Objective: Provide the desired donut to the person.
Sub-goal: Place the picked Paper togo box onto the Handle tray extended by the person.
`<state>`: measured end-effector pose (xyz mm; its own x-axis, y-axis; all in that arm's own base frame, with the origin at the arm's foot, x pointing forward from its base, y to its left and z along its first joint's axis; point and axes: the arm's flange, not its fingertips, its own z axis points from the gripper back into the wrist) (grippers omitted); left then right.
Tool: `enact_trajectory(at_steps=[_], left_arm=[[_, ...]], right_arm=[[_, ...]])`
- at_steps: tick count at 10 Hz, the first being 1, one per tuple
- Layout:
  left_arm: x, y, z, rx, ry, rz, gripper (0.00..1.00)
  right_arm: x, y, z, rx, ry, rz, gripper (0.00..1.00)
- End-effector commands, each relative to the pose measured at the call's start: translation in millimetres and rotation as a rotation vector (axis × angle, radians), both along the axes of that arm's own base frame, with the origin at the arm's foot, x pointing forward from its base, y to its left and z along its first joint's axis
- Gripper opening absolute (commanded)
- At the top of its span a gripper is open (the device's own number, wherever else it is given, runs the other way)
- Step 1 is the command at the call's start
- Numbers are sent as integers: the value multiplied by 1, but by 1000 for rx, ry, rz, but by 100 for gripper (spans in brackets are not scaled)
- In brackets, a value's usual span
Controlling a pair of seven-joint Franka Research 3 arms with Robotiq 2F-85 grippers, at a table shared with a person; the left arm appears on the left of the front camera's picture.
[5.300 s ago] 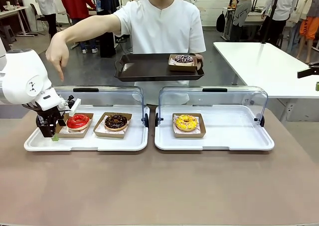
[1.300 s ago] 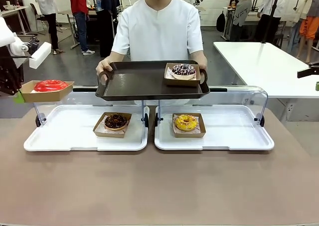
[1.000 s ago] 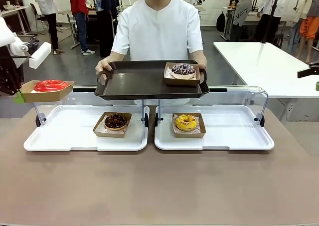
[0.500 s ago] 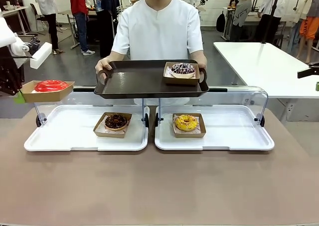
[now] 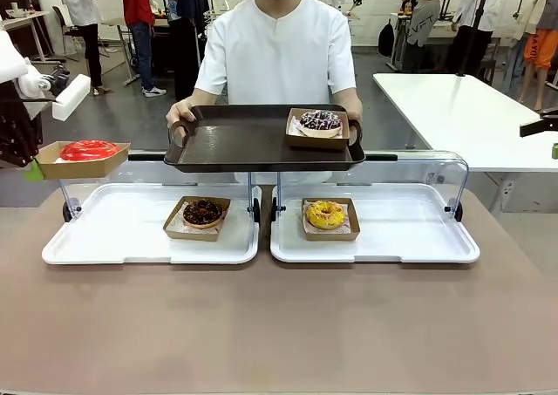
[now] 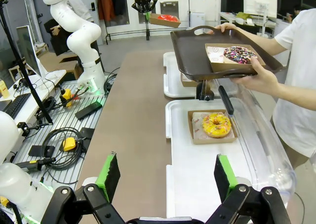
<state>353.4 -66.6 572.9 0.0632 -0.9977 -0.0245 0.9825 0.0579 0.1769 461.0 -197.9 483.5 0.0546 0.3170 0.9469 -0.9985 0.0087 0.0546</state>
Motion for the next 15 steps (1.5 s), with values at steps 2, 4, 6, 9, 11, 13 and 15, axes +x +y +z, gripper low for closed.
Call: enact_trajectory(at_steps=[2,4,6,9,11,13,15], left_arm=[[-1,-15,46,-15,-77,-10,2],[-29,-37,74,-13,-115,-52,2],[-13,-76,101,25,-130,-107,2],[26,-132,106,17,-153,-87,2],[52,-161,100,6,-163,-52,2],[85,-180,93,-16,-125,-78,2],[114,-193,80,-44,-101,-102,2]], right_arm=[[-1,0,1,0,-1,-1,100],[-1,0,1,0,-1,-1,100],[-1,0,1,0,-1,-1,100],[-1,0,1,0,-1,-1,100],[-1,0,1,0,-1,-1,100],[-1,0,1,0,-1,-1,100],[-1,0,1,0,-1,-1,100]])
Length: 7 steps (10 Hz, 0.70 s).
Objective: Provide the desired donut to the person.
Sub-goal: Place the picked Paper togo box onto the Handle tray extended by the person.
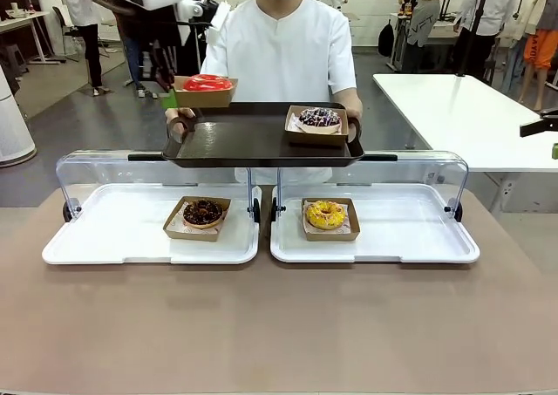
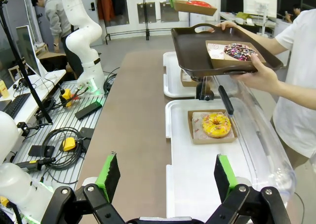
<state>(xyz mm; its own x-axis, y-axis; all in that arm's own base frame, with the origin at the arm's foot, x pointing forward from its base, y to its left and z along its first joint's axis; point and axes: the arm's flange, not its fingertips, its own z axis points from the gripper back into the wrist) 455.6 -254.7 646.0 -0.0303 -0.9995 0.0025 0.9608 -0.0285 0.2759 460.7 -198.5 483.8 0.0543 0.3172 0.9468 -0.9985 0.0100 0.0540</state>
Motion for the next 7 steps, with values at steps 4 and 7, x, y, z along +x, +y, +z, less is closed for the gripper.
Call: enact_trajectory(at_steps=[4,7], left_arm=[[64,-8,-25,-63,40,-7,2],[76,-4,-34,-94,39,-46,2]], right_arm=[[0,0,0,1,0,0,100],[0,0,0,1,0,0,100]])
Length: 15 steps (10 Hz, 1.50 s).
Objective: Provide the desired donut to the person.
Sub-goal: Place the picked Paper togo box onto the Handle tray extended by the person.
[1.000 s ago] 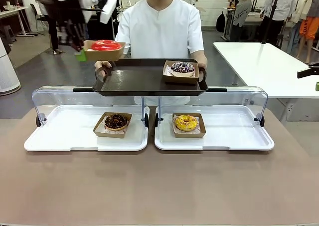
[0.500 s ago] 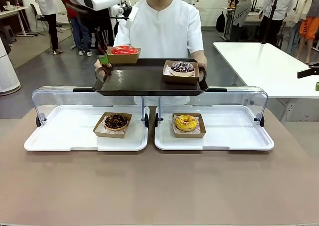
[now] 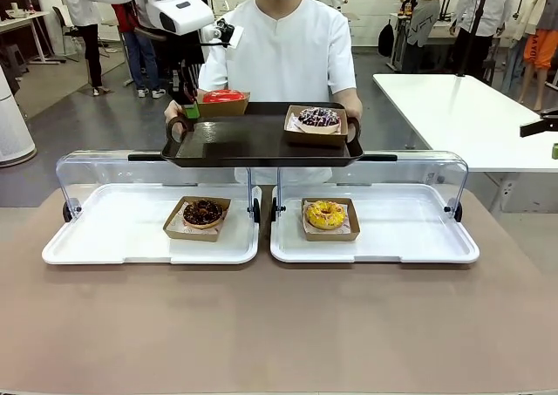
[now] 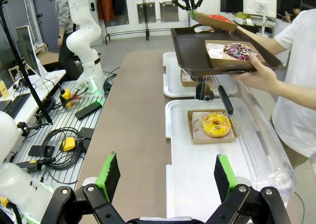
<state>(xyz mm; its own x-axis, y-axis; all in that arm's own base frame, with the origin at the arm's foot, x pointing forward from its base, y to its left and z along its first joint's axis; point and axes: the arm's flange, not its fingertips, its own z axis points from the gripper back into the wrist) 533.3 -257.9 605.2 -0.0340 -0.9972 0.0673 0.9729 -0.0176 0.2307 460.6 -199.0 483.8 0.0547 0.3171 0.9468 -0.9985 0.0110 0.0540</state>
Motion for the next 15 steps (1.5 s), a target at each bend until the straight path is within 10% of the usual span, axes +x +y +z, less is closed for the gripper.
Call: enact_trajectory(at_steps=[1,15], left_arm=[[-9,2,10,-33,-4,-46,2],[15,1,-21,104,-36,42,2]], right_arm=[[0,1,1,0,0,1,100],[0,1,1,0,0,1,100]])
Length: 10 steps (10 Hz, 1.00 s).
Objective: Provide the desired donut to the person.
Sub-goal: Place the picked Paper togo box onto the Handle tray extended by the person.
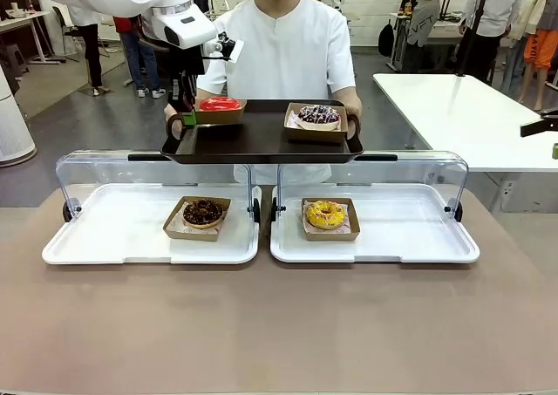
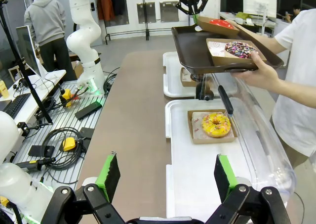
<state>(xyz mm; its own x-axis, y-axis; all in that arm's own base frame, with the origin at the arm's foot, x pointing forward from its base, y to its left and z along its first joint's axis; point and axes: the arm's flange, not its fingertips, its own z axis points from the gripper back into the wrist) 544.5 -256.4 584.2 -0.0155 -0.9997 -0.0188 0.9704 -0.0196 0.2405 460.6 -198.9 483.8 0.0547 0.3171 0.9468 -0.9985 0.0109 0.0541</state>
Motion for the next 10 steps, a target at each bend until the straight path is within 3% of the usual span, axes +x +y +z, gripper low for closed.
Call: enact_trajectory(at_steps=[1,9,10], left_arm=[[4,1,-2,10,-22,29,2],[14,3,-17,-23,89,44,2],[10,3,-18,-29,89,50,61]], right_arm=[[0,1,1,0,0,1,100],[0,1,1,0,0,1,100],[0,1,1,0,0,1,100]])
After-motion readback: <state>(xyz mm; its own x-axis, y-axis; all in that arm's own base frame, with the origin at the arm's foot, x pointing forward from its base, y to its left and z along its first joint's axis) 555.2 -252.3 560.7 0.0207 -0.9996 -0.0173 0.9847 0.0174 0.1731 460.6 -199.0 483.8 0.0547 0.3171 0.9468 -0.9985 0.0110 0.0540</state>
